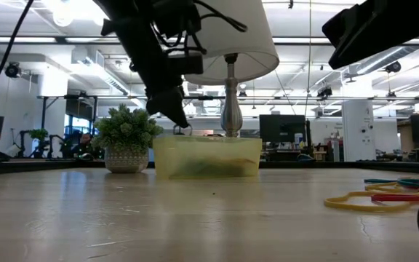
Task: Pick and place rubber bands into bin
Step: Put the green rubber band into the yellow bin, then put the top yellow rubber band into the yellow bin
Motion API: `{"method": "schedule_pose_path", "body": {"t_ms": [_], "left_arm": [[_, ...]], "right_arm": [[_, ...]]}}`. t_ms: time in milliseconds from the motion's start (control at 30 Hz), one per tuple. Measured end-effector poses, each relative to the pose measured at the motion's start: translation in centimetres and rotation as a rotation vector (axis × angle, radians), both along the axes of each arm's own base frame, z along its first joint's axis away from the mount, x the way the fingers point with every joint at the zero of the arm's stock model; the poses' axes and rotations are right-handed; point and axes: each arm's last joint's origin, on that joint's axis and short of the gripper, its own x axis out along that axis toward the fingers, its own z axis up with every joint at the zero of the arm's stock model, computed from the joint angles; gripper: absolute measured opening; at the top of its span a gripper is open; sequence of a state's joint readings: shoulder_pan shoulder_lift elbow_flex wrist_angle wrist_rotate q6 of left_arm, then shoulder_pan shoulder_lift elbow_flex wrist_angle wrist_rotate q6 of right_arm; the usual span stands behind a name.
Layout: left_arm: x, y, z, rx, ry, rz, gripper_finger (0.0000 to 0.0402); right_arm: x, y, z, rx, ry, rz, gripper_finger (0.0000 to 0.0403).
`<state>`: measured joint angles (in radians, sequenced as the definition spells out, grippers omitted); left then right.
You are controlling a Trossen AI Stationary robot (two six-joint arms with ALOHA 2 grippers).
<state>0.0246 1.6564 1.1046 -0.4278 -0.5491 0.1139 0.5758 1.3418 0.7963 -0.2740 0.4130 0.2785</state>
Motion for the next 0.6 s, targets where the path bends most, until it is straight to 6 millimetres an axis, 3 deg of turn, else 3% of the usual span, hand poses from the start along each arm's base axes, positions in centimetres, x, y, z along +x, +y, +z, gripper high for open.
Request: {"method": "schedule_pose_path", "body": {"t_ms": [167,467,600], "left_arm": [[0.0,0.0,0.1,-0.002,-0.001,-0.006,0.0014],[0.1,-0.1,0.5,-0.006,-0.017,-0.003,0.0092],[-0.4,-1.2,1.6,-0.006,-0.039,-0.037,0.0104]], "right_arm": [[0.0,-0.1,0.0,-0.021,-0.013,-0.022,0.0061],[0.0,-0.1,0.0,-0.006,-0.013,-0.037,0.0060],[-0.2,-0.2,-0.6,0.028,0.001,-0.075,0.0059]]}}
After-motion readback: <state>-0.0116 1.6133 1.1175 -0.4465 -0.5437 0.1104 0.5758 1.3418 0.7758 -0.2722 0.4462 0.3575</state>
